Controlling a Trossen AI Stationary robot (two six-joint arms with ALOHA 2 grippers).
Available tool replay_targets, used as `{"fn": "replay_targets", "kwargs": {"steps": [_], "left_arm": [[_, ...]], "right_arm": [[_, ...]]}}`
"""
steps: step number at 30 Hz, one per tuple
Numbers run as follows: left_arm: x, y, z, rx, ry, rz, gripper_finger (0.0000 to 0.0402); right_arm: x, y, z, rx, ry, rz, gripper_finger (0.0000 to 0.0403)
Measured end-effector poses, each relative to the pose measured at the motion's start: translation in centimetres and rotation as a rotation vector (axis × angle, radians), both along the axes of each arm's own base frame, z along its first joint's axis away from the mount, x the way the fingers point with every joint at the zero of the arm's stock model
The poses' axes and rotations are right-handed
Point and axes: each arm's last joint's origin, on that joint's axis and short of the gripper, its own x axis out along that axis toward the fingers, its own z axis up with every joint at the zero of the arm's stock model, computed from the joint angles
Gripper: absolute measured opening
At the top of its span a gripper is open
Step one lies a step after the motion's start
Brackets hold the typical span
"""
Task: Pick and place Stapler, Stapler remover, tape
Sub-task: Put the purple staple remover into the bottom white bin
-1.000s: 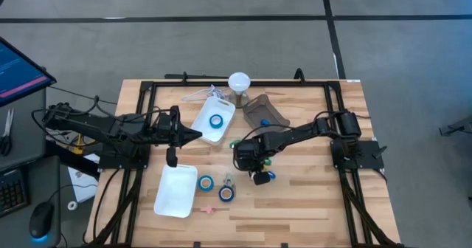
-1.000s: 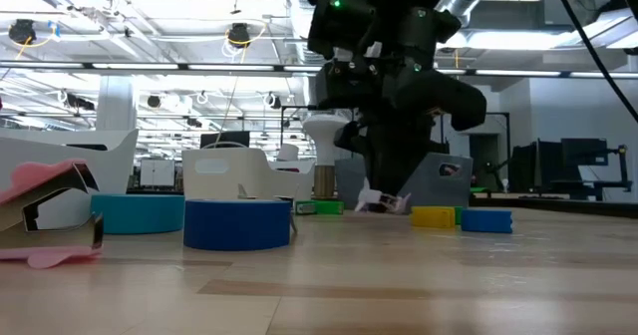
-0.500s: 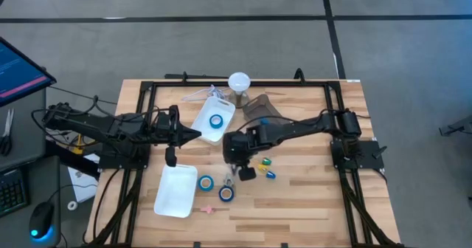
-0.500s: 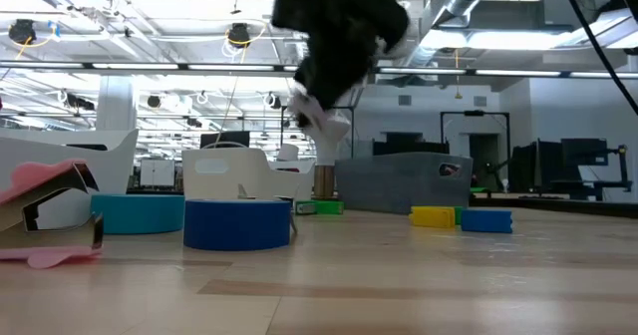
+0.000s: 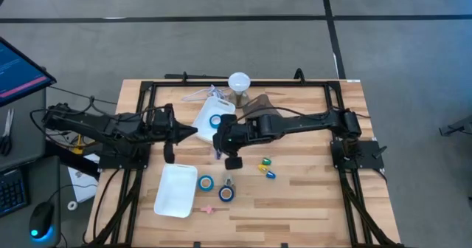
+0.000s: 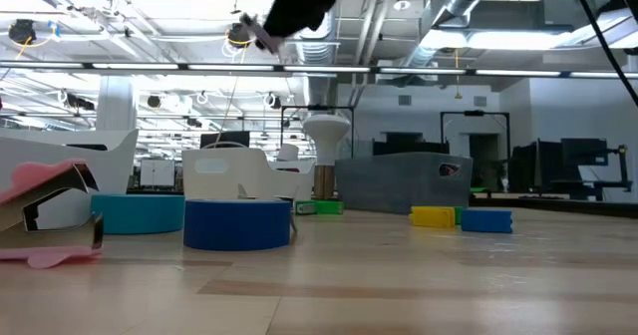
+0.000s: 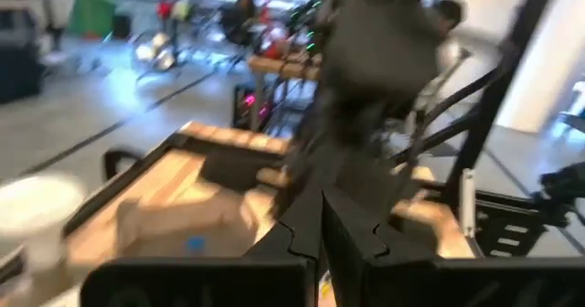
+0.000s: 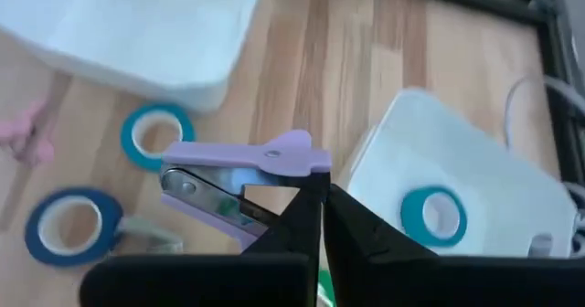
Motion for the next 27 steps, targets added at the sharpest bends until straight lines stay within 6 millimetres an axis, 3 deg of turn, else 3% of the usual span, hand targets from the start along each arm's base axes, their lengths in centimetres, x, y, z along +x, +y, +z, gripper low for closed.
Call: {"fn": "replay_targets", "kwargs": {"steps": [6,12,18,22,27], "left_arm": [[-1.8,0.7,0.0,-0.055,0.013,0.096,0.0003],[-2.9,1.1,0.7,-0.068,-0.037,0.115,0.0003],[-2.6,1.0,0.4,-0.090,-0.018,0.115,0.0003],[-2.3,0.8,-0.3,-0.192,0.023,0.089,0.0003],[-2.1,0.8,-0.5,-0.409,-0.004,0.119,0.0003]], "right_arm": [[0.8,1.4,1.5,0.077,-0.133,0.058,0.0000],[1.6,2.9,0.8,0.107,-0.172,0.111,0.0000],[2.6,3.0,-0.3,0.169,-0.192,0.086,0.0000],[2.6,2.9,-0.2,0.148,-0.204,0.035,0.0000],[1.3,2.2,2.0,0.052,-0.235,-0.058,0.0000]]}}
